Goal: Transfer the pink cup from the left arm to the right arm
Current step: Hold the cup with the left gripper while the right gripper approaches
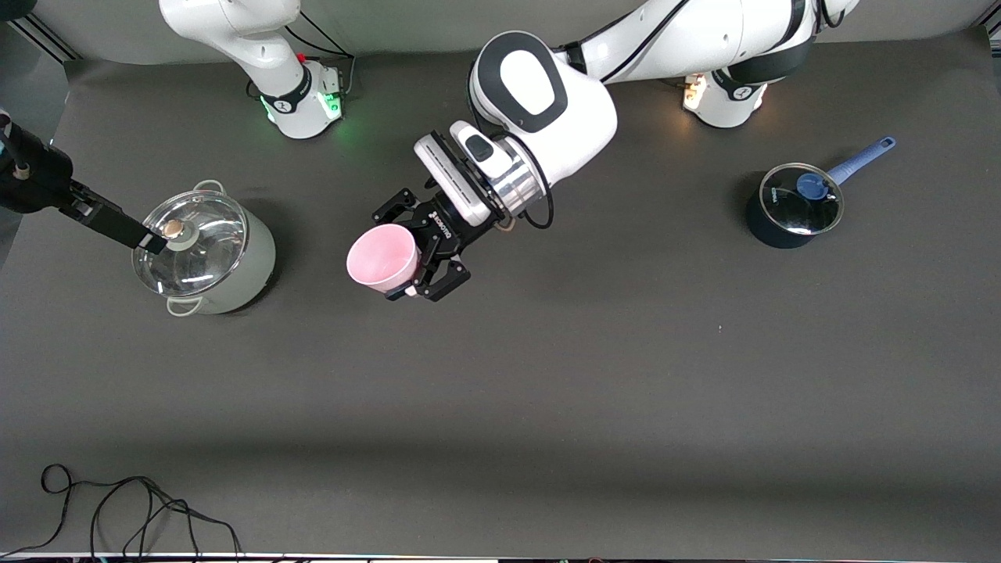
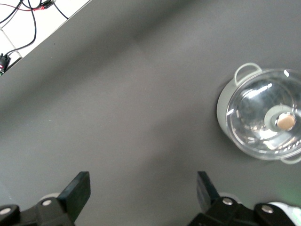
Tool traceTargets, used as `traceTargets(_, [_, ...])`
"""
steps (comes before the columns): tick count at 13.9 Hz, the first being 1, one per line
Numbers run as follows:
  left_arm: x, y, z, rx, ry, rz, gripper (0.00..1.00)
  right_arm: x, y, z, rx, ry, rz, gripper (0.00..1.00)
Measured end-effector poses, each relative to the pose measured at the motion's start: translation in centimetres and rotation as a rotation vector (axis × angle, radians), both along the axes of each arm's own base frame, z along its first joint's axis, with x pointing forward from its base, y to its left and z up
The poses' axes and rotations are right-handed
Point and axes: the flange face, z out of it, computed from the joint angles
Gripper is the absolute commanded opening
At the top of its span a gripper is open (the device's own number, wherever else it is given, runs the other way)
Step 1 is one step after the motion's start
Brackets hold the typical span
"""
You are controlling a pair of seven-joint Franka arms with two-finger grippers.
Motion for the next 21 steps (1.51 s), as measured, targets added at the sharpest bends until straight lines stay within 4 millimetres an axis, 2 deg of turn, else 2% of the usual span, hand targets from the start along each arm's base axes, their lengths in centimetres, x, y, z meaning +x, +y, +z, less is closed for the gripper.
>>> traceTargets(4, [0.0, 0.0, 0.0, -0.001, 0.000, 0.001, 0.00, 0.8, 7.2, 2.0, 0.025, 0.001, -0.094, 1.00])
traceTargets(6, [0.1, 0.0, 0.1, -0.002, 0.000, 0.002, 0.00, 0.5, 10.6, 2.8, 0.048, 0.000, -0.125, 1.00])
traceTargets(12, [0.1, 0.1, 0.2, -0.004, -0.001, 0.003, 0.00, -2.9, 22.1, 1.7, 0.005, 0.017, -0.097, 1.00])
traceTargets(14, [0.1, 0.1, 0.2, -0.004, -0.001, 0.003, 0.00, -3.1, 23.5, 1.4, 0.001, 0.019, -0.111, 1.00])
traceTargets(18, [0.1, 0.1, 0.2, -0.004, -0.001, 0.004, 0.00, -1.9, 22.8, 2.2, 0.033, -0.017, -0.173, 1.00])
traceTargets(21, [0.1, 0.0, 0.2, -0.004, -0.001, 0.004, 0.00, -1.1, 23.1, 1.5, 0.039, -0.026, -0.182, 1.00])
